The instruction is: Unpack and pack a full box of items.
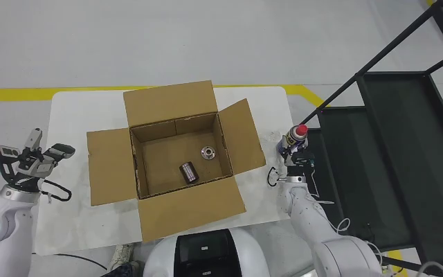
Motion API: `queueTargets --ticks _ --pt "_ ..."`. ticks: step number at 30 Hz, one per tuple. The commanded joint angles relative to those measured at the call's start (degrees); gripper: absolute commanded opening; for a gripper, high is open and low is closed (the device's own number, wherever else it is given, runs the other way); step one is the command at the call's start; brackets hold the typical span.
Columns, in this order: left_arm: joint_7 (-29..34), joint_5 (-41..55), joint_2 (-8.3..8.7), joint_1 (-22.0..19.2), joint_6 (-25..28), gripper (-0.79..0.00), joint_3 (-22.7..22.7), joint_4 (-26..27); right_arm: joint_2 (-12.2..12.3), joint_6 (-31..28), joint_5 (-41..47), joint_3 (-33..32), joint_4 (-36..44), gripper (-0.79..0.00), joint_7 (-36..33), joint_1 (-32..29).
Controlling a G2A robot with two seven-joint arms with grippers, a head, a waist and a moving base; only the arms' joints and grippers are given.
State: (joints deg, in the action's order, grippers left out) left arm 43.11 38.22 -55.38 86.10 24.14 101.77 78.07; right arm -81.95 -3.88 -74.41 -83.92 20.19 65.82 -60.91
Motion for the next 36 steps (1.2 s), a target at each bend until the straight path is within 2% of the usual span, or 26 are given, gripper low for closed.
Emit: queueTargets --ticks 1,2,14,21,27,36 --pt "0.00 0.00 0.00 0.00 0.00 0.000 0.00 0.00 -0.02 -0.04 0.11 0.12 -0.33 -0.394 0.20 0.12" --pt "0.00 0.00 0.00 0.00 0.00 0.000 0.00 0.00 0.00 0.05 0.12 0.17 -0.52 0.000 0.29 0.16" --pt "0.00 0.00 0.00 0.00 0.00 0.000 0.00 0.00 0.34 -1.10 0.74 0.49 0.68 0.000 3.05 -1.02" --pt "0.00 0.00 0.00 0.00 0.00 0.000 0.00 0.00 0.89 -0.14 0.10 0.33 7.28 0.000 4.86 -3.85" --pt "0.00 0.00 0.00 0.00 0.00 0.000 0.00 0.00 2.03 3.00 -1.81 -1.18 22.18 0.000 1.58 -10.76" --pt "0.00 0.00 0.00 0.00 0.00 0.000 0.00 0.00 3.40 8.62 -6.35 -4.58 55.73 0.000 -15.85 -27.02"
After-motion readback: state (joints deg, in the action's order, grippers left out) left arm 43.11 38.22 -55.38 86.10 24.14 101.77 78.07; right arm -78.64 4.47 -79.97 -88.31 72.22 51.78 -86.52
